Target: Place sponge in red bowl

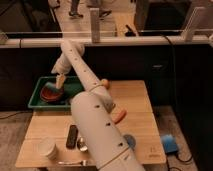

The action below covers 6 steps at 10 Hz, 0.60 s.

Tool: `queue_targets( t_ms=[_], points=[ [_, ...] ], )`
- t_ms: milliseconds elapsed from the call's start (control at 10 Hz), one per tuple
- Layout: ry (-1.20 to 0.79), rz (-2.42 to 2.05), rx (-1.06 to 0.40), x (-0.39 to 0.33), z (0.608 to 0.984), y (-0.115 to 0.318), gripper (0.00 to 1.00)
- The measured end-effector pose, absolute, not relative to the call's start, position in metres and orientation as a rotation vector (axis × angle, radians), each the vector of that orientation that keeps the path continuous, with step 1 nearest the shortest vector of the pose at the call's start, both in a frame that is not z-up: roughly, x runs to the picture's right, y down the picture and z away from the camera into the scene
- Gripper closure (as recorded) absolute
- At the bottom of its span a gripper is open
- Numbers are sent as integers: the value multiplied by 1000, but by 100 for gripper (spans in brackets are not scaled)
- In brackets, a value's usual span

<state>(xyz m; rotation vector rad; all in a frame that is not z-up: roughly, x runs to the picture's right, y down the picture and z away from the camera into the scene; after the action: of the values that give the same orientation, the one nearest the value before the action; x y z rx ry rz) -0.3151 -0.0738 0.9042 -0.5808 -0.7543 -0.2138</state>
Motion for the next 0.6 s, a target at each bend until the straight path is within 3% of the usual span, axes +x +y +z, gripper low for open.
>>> queue_targets(
  t_ms=[600],
  points=[
    [-743, -213, -578, -312, 904, -75, 20]
  ],
)
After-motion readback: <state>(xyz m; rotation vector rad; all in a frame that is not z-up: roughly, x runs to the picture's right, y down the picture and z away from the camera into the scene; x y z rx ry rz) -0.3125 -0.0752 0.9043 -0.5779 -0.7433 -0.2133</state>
